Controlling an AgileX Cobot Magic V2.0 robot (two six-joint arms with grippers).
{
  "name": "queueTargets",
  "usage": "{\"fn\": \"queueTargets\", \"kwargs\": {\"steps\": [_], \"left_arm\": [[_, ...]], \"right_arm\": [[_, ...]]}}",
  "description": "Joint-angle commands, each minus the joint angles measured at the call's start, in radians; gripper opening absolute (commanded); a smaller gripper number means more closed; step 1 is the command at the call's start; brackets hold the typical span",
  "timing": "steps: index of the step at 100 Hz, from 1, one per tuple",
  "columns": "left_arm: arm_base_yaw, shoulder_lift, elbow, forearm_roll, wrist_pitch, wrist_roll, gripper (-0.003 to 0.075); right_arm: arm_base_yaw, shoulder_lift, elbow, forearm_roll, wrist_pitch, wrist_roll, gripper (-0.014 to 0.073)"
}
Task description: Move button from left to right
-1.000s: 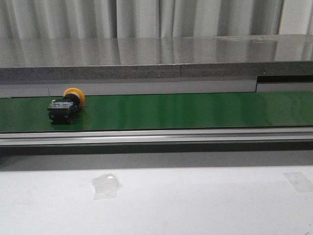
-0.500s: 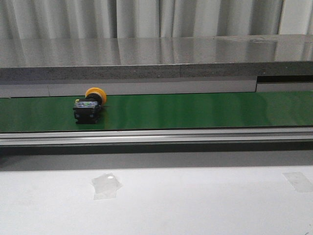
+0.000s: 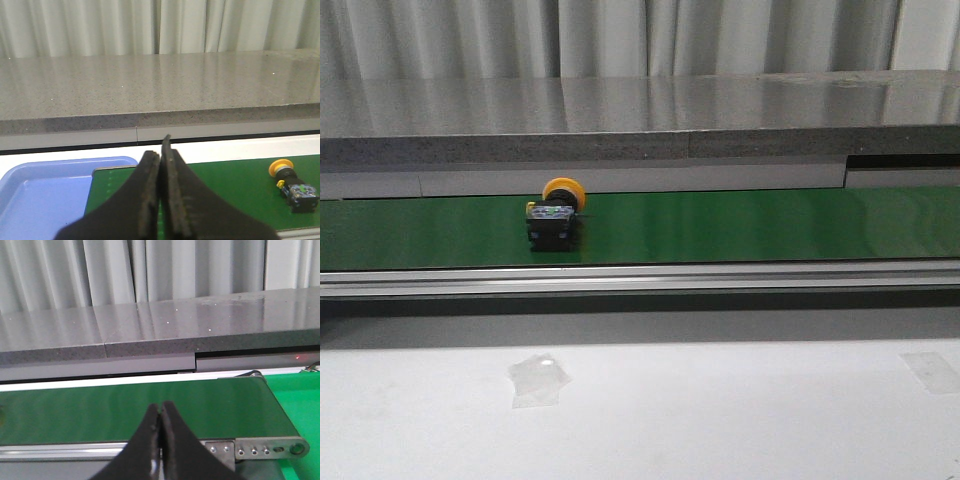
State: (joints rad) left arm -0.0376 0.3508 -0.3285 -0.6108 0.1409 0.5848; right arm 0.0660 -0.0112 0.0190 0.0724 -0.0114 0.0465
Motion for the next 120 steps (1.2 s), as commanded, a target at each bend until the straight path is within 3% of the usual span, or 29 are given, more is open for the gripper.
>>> {"fn": "queueTargets", "kwargs": {"steps": [1,25,74,120], "left_arm": [[-0.007,0.005,-0.026,-0.014,-0.069,-0.001,-0.0020],[-0.007,0.005,-0.026,-0.014,-0.069,-0.001,-0.0020],[-0.007,0.005,-0.026,-0.014,-0.069,-0.001,-0.0020],[-0.007,0.005,-0.026,-0.014,-0.069,-0.001,-0.0020]], "right_arm": [[0.002,-0.005,-0.072,0.026,-0.054,-0.005,-0.0072],[0.002,0.147,-0.296,0.030,0.205,-0.005,-0.0072],[0.002,0.703,-0.800,0.044,0.829,-0.018,-0.0072],[0.002,0.922,-0.847,0.125,0.858,-0.018,-0.0057]]}}
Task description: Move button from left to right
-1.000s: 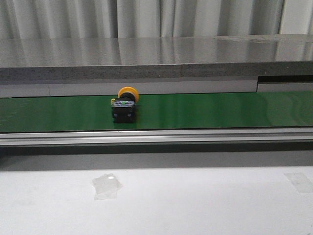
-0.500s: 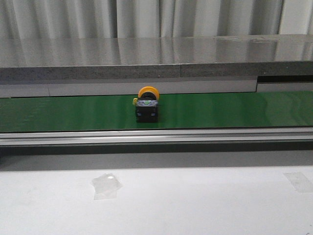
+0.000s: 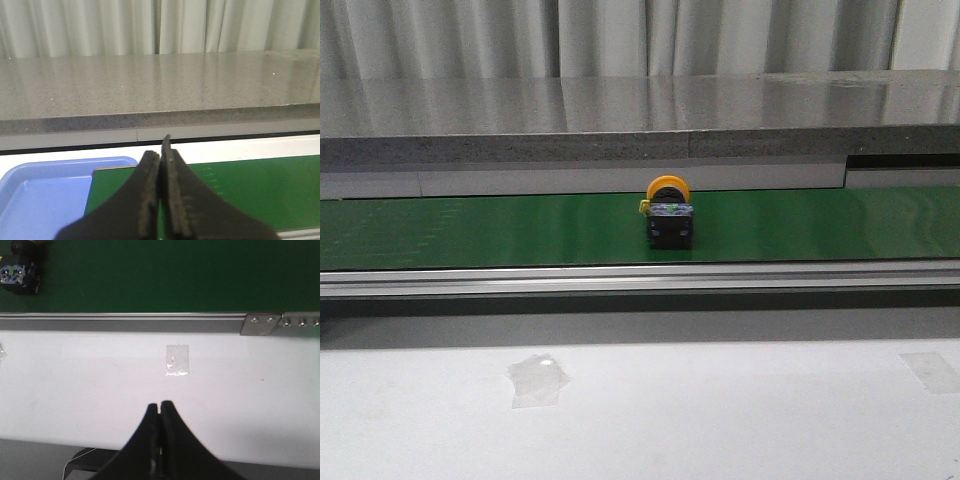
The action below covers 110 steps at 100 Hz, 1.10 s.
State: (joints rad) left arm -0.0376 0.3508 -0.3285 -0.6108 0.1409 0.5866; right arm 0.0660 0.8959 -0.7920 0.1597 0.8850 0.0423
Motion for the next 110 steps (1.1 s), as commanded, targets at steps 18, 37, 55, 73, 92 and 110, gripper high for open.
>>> {"fn": "queueTargets", "kwargs": {"steps": [18,37,55,73,92,110], "left_arm": [[-0.007,0.005,-0.026,-0.014,-0.069,-0.002,-0.0020],[-0.007,0.005,-0.026,-0.014,-0.069,-0.002,-0.0020],[-0.007,0.005,-0.026,-0.015,-0.069,-0.002,-0.0020],[-0.007,0.005,-0.026,-0.015,-0.069,-0.002,-0.0020],[-0.007,0.005,-0.026,-0.015,-0.069,-0.002,-0.0020],[-0.007,0.005,-0.026,-0.015,-0.069,-0.002,-0.0020]], "right_arm": [[0.002,0.028,-0.036,0.046,-0.028,-0.014,0.0177],[0.002,0.028,-0.036,0.046,-0.030,-0.017,0.0503],[0.002,0.030,-0.039,0.050,-0.046,-0.083,0.0539],[0.002,0.102,-0.105,0.055,-0.051,-0.148,0.0539],[0.002,0.247,-0.209,0.071,-0.068,-0.182,0.0539],[0.025,0.396,-0.298,0.092,-0.083,-0.246,0.0539]]}}
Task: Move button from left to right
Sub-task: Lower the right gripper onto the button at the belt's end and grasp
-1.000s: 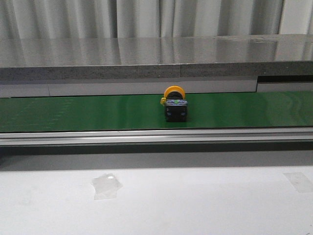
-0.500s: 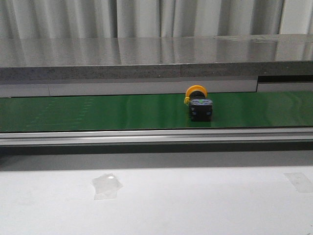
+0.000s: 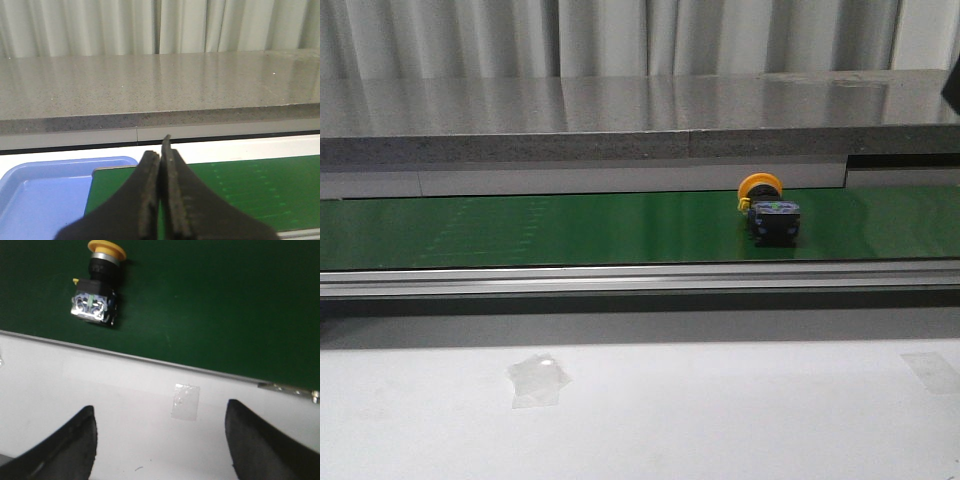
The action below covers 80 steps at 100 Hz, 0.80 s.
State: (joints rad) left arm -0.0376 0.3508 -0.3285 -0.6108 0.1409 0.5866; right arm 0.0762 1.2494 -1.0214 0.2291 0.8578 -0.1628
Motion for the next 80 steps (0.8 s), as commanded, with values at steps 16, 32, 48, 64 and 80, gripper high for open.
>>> {"fn": "queueTargets", "kwargs": {"steps": [16,32,48,64,80], "left_arm": [[-0.007,0.005,-0.026,-0.015,-0.069,-0.002,-0.0020],[-0.007,0.005,-0.026,-0.015,-0.069,-0.002,-0.0020],[-0.007,0.005,-0.026,-0.015,-0.069,-0.002,-0.0020],[-0.007,0.005,-0.026,-0.015,-0.069,-0.002,-0.0020],[-0.007,0.006,-0.026,-0.015,-0.069,-0.002,-0.0020]], "right_arm": [[0.050,0.169,-0.126,0.022,-0.117,-0.051,0.0539],[0.077,0.274,-0.177,0.019,-0.122,-0.056,0.0539],[0.091,0.341,-0.213,0.005,-0.136,-0.059,0.0539],[0.091,0.391,-0.248,-0.019,-0.139,-0.073,0.0539],[0.091,0.429,-0.256,-0.096,-0.162,-0.073,0.0539]]}}
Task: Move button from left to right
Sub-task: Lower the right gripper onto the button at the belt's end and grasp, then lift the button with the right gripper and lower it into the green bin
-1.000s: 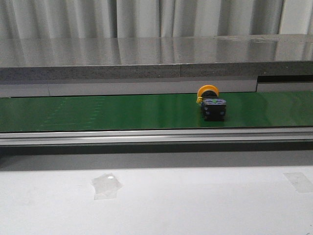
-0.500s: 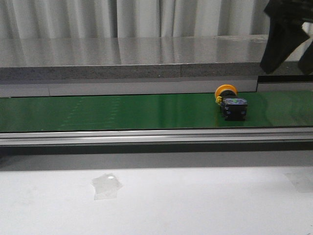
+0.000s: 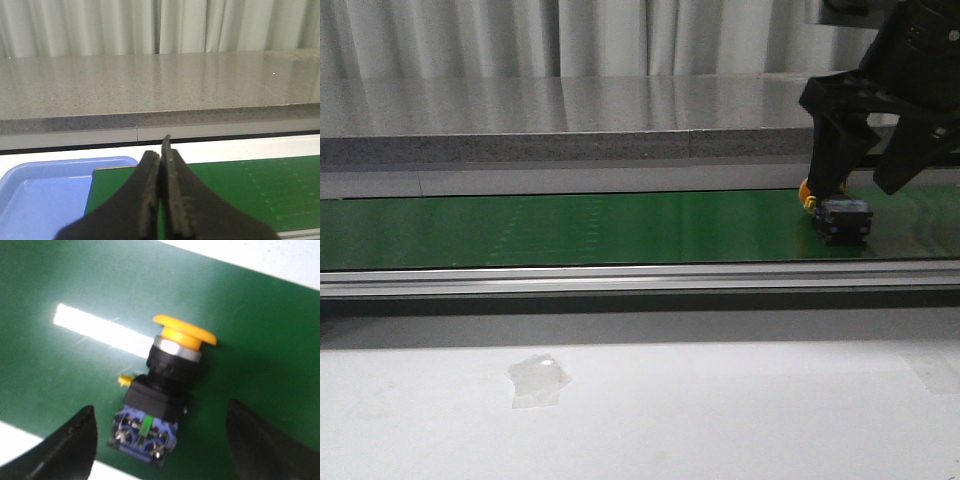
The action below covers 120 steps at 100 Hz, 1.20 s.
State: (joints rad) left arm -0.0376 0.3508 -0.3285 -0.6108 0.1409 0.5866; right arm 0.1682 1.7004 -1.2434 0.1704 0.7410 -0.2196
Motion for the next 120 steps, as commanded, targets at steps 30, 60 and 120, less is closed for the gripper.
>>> {"fn": "queueTargets", "kwargs": {"steps": [30,60,120], "left_arm": [[-0.007,0.006,-0.026,-0.015,-0.069,-0.002,-0.0020],[-0.007,0.006,-0.026,-0.015,-0.069,-0.002,-0.0020],[-0.007,0.006,-0.026,-0.015,-0.069,-0.002,-0.0020]], "right_arm": [[-0.001,0.035,-0.034,-0.042,-0.033,-0.006,0.0409],[-0.001,0.029,-0.125,-0.054,0.096,-0.002,0.0206],[-0.138,0.003,-0.341,-0.222,0.275,-0.002,0.0206]]}}
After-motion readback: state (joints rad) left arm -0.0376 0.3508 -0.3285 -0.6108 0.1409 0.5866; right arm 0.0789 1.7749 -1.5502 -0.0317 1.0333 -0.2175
